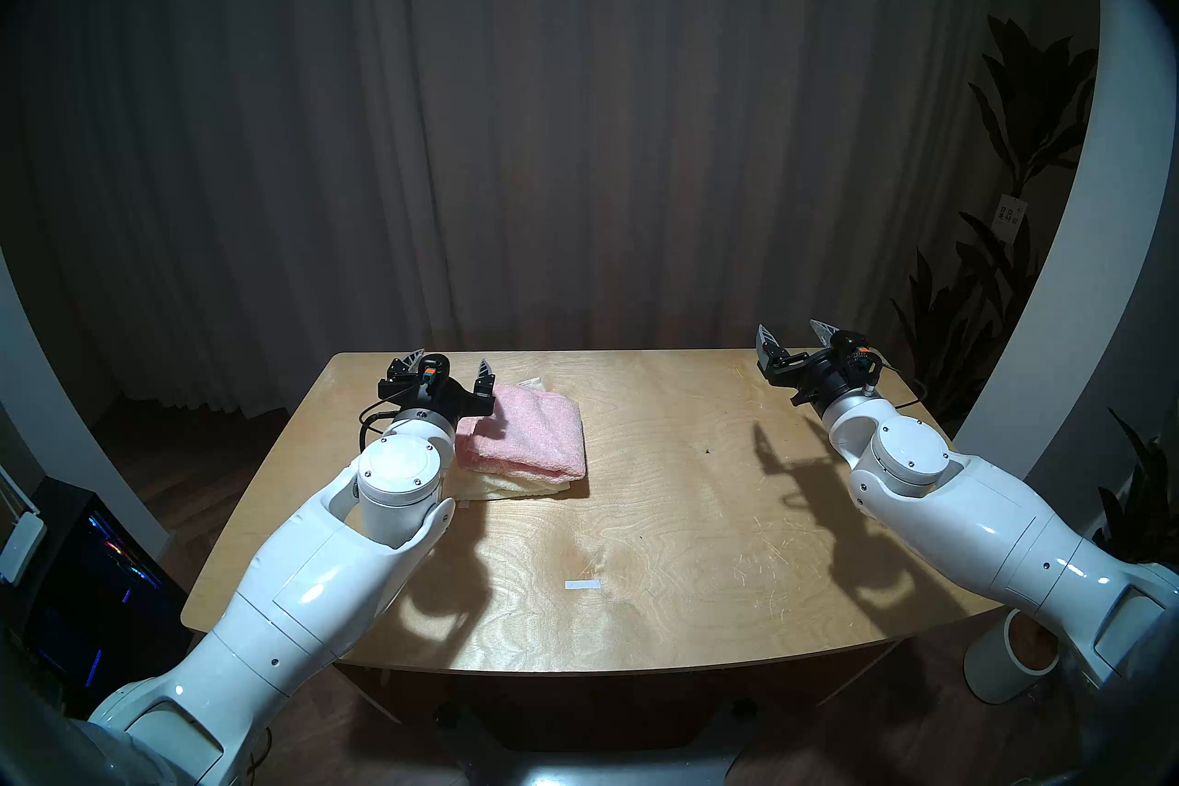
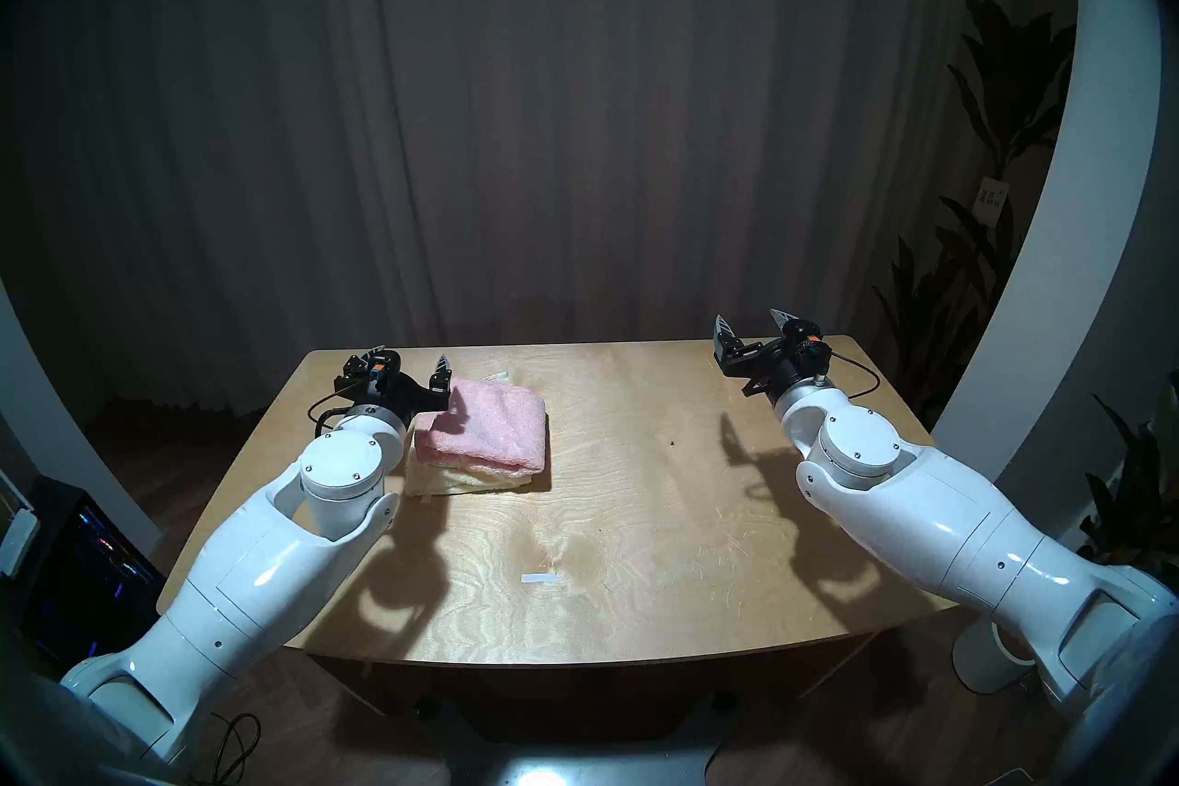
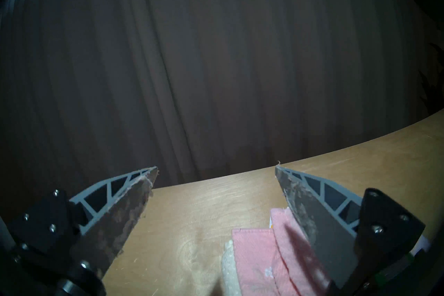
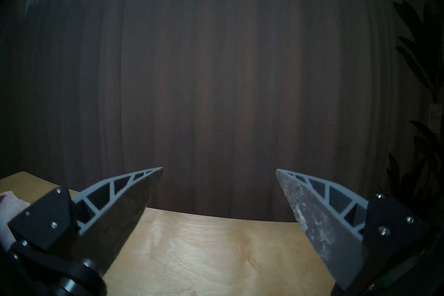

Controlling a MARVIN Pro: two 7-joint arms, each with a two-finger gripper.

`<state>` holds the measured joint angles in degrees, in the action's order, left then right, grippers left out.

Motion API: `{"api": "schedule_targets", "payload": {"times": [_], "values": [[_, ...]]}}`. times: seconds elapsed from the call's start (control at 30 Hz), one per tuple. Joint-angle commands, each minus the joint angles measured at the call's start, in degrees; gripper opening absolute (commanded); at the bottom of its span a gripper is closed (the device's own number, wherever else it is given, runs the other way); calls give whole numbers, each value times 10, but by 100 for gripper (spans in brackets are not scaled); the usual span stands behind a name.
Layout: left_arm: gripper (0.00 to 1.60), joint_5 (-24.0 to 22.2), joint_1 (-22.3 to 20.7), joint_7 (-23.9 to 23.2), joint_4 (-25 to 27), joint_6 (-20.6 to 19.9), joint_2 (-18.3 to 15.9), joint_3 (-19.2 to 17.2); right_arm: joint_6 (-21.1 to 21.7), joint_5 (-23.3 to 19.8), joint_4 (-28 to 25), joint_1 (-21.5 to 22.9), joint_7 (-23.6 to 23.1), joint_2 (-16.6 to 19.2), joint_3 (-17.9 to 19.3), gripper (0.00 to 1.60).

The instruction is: Fold each towel twice and stack them on table

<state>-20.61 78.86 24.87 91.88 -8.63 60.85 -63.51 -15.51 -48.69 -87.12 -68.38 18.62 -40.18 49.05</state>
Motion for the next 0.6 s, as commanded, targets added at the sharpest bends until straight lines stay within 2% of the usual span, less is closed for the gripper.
{"api": "schedule_targets", "payload": {"times": [0.0, 0.27, 0.37, 0.57], "values": [[160, -42, -22, -62, 7, 70, -1, -35, 16, 6, 27, 36, 25, -42, 2, 160], [160, -116, 5, -150, 12, 140, -34, -84, 43, -16, 76, 71, -5, -73, 2, 160], [160, -135, 11, -178, -1, 161, -34, -90, 51, -24, 95, 83, -27, -83, 0, 160], [160, -143, 5, -218, -31, 188, -30, -84, 55, -30, 129, 95, -70, -95, -6, 160]]}}
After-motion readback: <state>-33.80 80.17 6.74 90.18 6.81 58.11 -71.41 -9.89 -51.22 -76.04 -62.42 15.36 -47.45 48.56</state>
